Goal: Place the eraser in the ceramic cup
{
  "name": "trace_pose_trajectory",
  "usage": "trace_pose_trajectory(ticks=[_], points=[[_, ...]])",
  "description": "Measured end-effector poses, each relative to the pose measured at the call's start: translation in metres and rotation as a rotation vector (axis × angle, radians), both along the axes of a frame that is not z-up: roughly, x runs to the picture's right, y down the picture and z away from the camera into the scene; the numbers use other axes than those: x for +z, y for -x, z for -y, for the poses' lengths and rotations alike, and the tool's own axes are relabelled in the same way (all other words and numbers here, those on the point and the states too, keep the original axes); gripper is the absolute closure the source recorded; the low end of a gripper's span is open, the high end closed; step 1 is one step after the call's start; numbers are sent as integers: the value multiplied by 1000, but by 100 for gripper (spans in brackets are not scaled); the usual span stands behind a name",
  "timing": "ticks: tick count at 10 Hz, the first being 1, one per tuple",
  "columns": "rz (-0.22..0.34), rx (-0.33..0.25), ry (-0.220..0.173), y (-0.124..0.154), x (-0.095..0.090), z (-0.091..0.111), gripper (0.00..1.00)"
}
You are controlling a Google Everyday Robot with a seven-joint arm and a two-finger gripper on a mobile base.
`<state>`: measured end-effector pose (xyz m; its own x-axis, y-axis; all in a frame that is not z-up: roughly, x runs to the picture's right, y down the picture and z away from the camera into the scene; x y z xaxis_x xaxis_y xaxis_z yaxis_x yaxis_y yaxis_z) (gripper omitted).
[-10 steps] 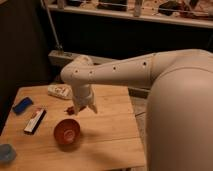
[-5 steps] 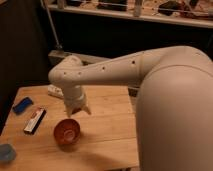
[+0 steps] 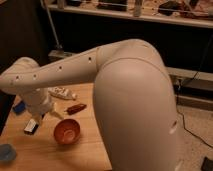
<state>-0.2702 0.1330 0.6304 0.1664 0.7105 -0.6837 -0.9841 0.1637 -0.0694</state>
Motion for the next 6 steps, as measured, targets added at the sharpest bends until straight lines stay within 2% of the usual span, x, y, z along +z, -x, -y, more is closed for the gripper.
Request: trace_pose_trajectory(ticks=[2, 6], points=[[-55, 70, 7, 9, 0, -2, 35], [-68, 85, 6, 9, 1, -2, 35]])
